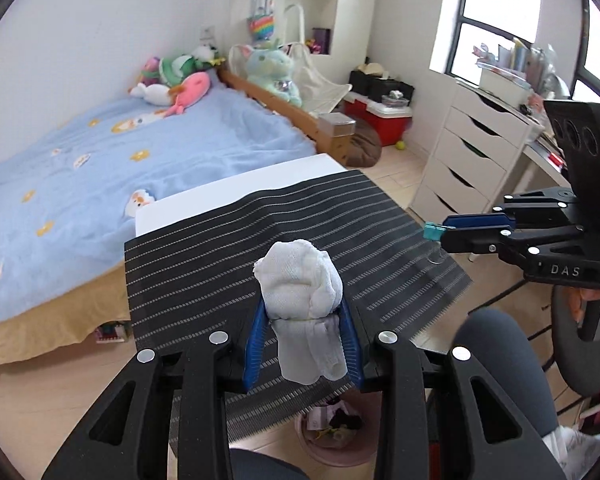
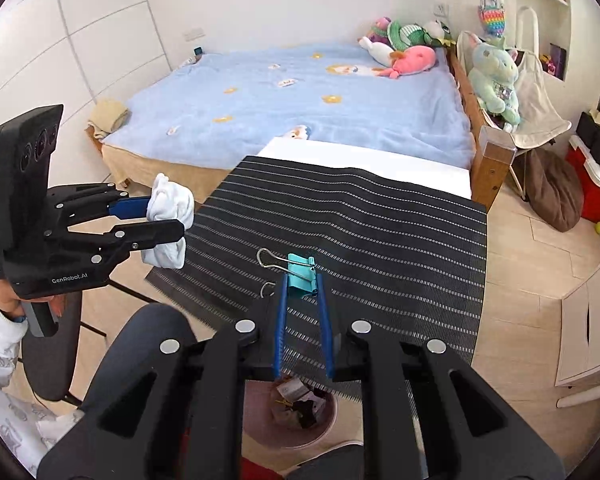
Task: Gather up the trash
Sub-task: 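Carry the teal clip over the bin and open the right tool while the left tool carries the white sock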
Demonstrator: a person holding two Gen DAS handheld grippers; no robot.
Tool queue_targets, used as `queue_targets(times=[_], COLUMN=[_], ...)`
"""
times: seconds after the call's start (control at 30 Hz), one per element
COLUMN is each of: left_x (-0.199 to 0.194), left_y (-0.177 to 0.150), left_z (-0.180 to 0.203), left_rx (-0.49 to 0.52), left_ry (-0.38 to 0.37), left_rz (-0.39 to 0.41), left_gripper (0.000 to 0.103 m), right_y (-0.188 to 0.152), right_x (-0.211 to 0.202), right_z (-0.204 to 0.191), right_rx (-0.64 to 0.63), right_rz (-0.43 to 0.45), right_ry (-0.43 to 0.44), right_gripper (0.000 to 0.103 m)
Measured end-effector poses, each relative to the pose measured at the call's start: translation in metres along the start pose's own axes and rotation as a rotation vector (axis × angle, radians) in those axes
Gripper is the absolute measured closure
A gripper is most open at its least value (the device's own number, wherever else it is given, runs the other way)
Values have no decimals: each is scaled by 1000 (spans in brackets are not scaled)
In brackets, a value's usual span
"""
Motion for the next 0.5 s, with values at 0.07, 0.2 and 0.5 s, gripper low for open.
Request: queue_targets(times=[0.07,0.2,0.5], left_x=[-9,-23,-36], left_y=[-6,-18,-52], left_z=[8,17,38], left_rx=[12,10,17], left_ry=[-4,-28,-75], left_rz=[11,22,1], left_gripper=[70,70,70], right_y=[-7,-24,-68], right_x=[-9,-24,-27], right_z=[-5,-15,-43], right_rx=[-3,-1,-19], right_rz=[6,16,-42], right_ry=[5,14,52], right_gripper=[89,89,89])
Point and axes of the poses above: each gripper's, at about its wrist camera, not at the fingertips, and x roughly the way its jaws point, z to its right, y to its top, the point moved 3 cm from there along x, roughly the way its jaws point, and after that the axes turned 2 degrees about z, right-handed, at the moved point
